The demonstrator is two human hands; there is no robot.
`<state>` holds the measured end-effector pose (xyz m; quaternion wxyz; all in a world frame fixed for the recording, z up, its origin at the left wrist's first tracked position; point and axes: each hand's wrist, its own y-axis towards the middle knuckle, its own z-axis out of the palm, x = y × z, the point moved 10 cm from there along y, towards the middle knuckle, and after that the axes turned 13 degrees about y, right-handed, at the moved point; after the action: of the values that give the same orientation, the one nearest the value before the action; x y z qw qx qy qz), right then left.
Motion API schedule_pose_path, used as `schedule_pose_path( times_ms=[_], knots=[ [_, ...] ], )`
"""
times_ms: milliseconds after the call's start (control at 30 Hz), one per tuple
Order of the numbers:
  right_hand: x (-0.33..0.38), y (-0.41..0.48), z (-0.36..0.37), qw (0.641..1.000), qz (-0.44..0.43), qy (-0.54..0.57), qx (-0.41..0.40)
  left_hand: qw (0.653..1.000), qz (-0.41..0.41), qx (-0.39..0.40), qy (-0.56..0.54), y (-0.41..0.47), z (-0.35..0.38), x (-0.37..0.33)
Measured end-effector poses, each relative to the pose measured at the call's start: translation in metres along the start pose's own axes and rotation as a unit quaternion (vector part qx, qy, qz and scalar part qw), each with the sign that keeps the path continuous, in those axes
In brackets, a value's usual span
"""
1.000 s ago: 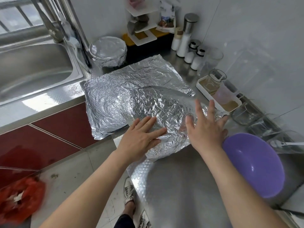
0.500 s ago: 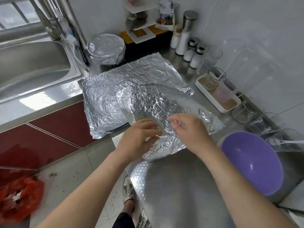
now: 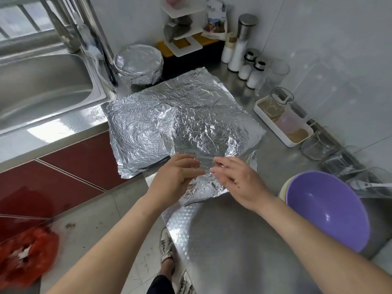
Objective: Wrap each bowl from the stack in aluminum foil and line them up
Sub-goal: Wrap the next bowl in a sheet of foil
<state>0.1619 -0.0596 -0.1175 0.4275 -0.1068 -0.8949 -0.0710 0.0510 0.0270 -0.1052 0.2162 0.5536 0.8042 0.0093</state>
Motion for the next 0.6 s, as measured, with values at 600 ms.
schedule_pose_path(
  times_ms=[600],
  knots=[
    [0.037,-0.003,0.006,0.957,-0.176,-0.218,-0.075,0.999,0.004,-0.033,0.031,0.002,-0.005,-0.003]
  ],
)
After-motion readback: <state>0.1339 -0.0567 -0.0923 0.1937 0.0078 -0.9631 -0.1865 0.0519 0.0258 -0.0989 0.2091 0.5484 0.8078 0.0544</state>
